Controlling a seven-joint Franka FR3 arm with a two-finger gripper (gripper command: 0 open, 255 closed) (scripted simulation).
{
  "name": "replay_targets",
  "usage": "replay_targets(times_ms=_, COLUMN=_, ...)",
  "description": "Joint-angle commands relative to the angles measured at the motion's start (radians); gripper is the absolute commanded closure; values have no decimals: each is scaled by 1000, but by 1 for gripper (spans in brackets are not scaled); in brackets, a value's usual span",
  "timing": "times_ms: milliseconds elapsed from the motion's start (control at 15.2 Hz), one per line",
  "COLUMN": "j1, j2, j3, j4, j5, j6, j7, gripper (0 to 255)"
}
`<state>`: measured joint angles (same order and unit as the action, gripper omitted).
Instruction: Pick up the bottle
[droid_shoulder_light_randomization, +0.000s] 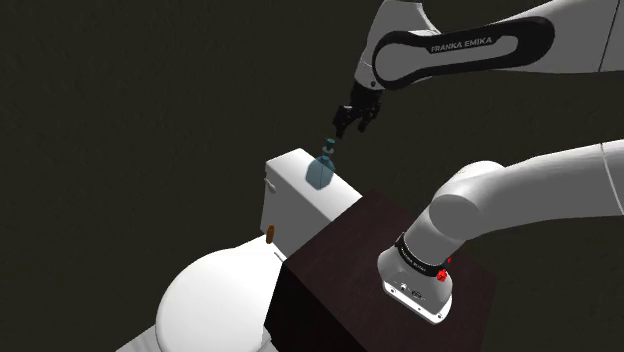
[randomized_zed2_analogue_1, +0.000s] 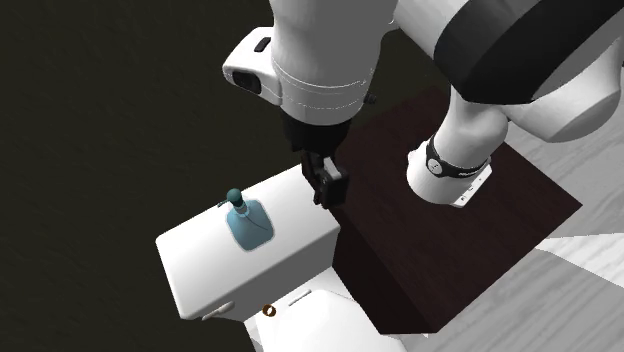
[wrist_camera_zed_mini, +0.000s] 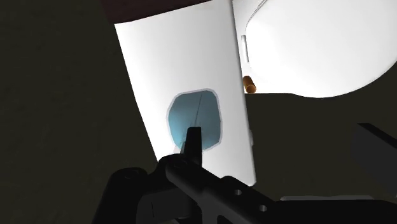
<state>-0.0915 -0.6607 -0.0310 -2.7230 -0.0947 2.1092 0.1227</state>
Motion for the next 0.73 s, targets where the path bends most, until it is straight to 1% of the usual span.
replay_targets(times_ms=0, j1=-20, j2=48, j3=-6, j4=-34, j5=-26, j6=116, j7=7, gripper=0)
replay_targets(times_ms=396, j1=-100, j2=262, j3=-12, j4=-77, j5=-126, j6=460, j7=57, gripper=0)
replay_targets(times_ms=528, j1=-138, j2=351, j3=-6, j4=-71, j5=-176, j6=573, j7=90, gripper=0)
replay_targets(times_ms=660, j1=-186, j2=445, j3=6, j4=-55, j5=-246, j6=680, j7=140, gripper=0)
